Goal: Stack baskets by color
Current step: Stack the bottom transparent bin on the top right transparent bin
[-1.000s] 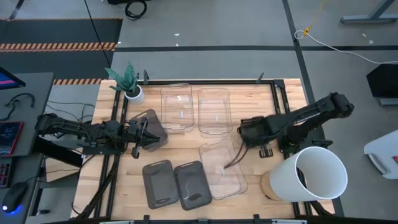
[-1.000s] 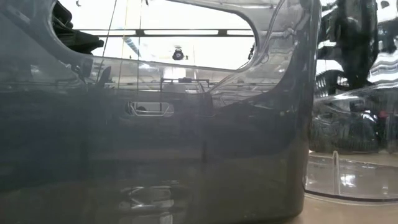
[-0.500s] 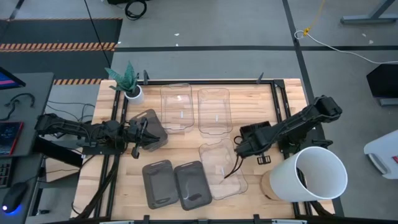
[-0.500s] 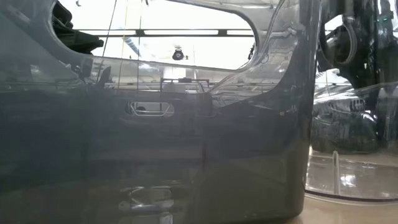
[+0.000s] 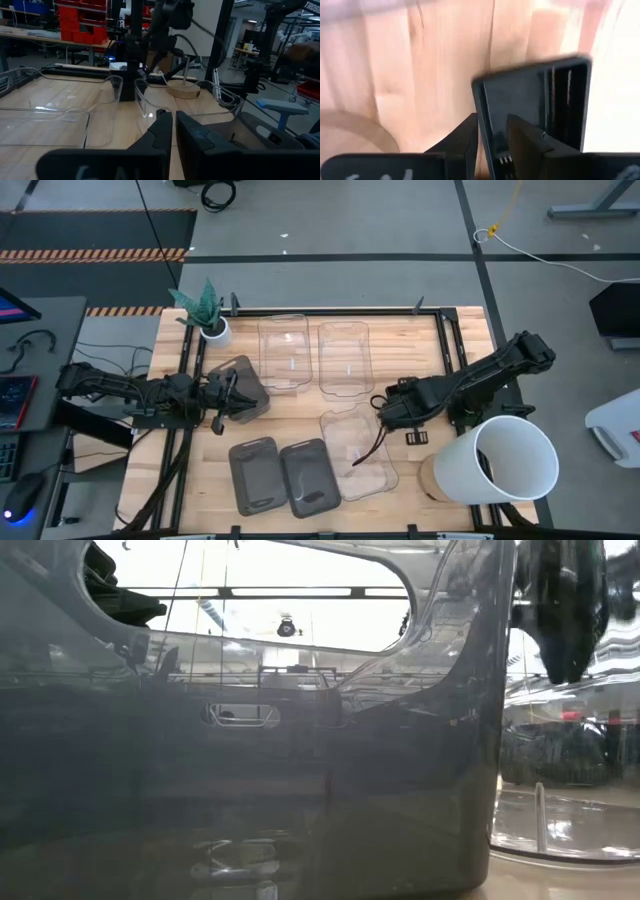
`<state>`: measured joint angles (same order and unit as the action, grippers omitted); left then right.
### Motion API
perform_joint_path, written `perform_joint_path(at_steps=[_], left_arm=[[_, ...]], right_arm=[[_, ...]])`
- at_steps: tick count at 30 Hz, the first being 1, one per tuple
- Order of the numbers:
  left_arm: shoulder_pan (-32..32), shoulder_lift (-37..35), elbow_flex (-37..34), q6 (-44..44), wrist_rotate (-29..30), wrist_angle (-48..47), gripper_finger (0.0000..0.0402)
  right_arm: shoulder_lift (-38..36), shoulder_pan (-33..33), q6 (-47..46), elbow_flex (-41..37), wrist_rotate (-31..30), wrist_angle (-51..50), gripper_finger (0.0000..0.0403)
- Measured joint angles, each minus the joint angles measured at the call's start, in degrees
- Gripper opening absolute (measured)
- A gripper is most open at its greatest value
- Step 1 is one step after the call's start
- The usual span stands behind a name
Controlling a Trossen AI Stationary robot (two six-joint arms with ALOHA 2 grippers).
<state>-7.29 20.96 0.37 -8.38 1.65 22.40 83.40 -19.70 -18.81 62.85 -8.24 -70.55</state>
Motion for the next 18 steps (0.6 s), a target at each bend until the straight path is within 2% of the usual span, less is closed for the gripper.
perform_joint_path(at_steps=[11,18], left_arm=[[0.0,0.0,0.0,0.0,0.0,0.0,0.0035],[0.0,0.0,0.0,0.0,0.0,0.0,0.0028]], right_arm=[[-0.9,-0.2,-2.3,0.1,10.4,14.0,0.0109],[-1.0,-1.3,-2.3,0.1,10.7,26.7,0.0109]])
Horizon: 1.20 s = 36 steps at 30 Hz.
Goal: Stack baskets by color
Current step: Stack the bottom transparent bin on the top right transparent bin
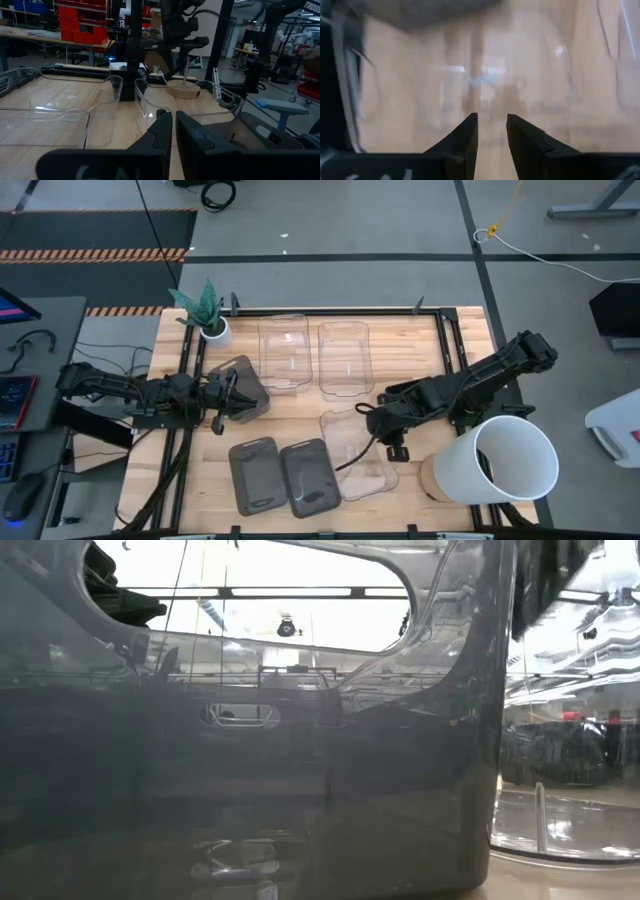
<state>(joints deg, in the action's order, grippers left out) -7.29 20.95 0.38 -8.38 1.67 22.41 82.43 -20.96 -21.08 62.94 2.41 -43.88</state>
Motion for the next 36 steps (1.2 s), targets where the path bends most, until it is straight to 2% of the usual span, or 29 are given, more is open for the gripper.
perform_joint_path(at_steps=[6,14,19,21,29,36], left_arm=[[0.0,0.0,0.0,0.0,0.0,0.0,0.0036],[0.0,0.0,0.0,0.0,0.0,0.0,0.0027],[0.0,0.0,0.0,0.0,0.0,0.0,0.0027],[0.0,0.0,0.0,0.0,0.0,0.0,0.0030],[0.0,0.0,0.0,0.0,0.0,0.0,0.0036],[0.0,0.0,0.0,0.0,0.0,0.0,0.0030]], right_arm=[[0.0,-2.1,-0.2,0.0,-0.9,9.6,0.0109],[0.2,-4.4,-1.0,0.0,-4.2,12.8,0.0109],[3.4,-4.5,0.1,0.7,-3.1,15.2,0.0109],[6.2,-4.3,2.0,3.2,-3.3,13.9,0.0109],[15.5,-0.7,15.1,18.9,-10.6,0.5,0.0112],[20.6,5.7,27.1,23.1,-10.4,-1.6,0.0152]])
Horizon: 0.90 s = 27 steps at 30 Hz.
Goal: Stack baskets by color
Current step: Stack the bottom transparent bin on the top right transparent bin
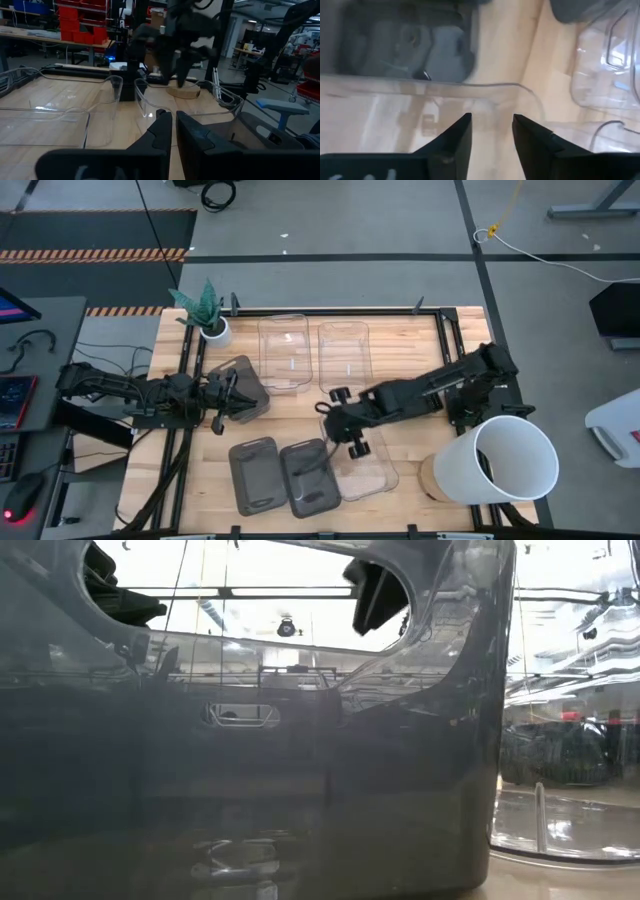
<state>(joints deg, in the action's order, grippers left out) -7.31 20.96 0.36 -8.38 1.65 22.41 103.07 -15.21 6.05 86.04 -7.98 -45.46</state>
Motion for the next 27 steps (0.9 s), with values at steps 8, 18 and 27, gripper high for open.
perform_joint_path(at_steps=[8,18,27], left_arm=[[0.0,0.0,0.0,0.0,0.0,0.0,0.0034],[0.0,0.0,0.0,0.0,0.0,0.0,0.0028],[0.0,0.0,0.0,0.0,0.0,0.0,0.0036]], right_arm=[[2.9,5.3,8.0,1.2,0.1,-1.2,0.0188],[2.9,7.6,9.1,-1.0,3.3,-2.1,0.0186],[2.8,7.1,9.6,-5.3,-0.8,0.2,0.0176]])
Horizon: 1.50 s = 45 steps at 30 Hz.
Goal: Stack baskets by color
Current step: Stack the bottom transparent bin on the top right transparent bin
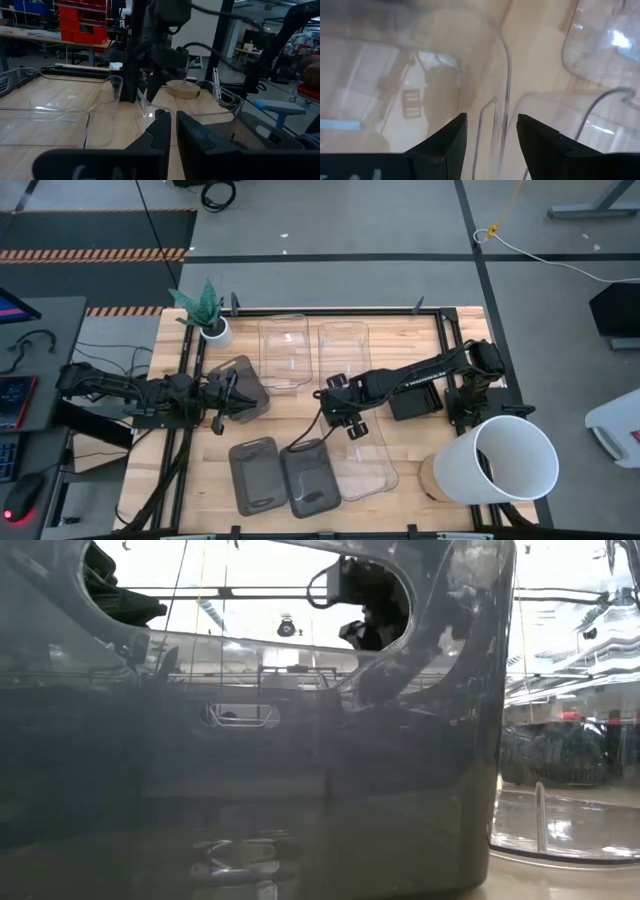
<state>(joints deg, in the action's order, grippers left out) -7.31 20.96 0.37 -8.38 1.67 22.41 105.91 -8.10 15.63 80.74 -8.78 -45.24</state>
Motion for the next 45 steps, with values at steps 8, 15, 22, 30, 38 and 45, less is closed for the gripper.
perform_joint_path(at_steps=[8,15,22,30,38,45], left_arm=[[0.0,0.0,0.0,0.0,0.0,0.0,0.0026],[0.0,0.0,0.0,0.0,0.0,0.0,0.0031],[0.0,0.0,0.0,0.0,0.0,0.0,0.0036],[0.0,0.0,0.0,0.0,0.0,0.0,0.0028],[0.0,0.0,0.0,0.0,0.0,0.0,0.0035],[0.0,0.0,0.0,0.0,0.0,0.0,0.0030]], right_arm=[[0.0,-0.2,-0.9,-0.5,1.2,-3.8,0.0135],[0.0,-0.2,-2.0,-0.5,0.9,-5.3,0.0051],[0.0,0.0,-2.1,-0.5,1.2,-5.5,0.0013],[-1.2,0.0,-3.8,-0.5,1.1,-7.4,0.0006],[-5.8,0.0,-7.0,-0.5,0.9,-7.9,0.0004],[-10.4,0.1,-8.5,-0.5,0.8,-8.7,0.0003]])
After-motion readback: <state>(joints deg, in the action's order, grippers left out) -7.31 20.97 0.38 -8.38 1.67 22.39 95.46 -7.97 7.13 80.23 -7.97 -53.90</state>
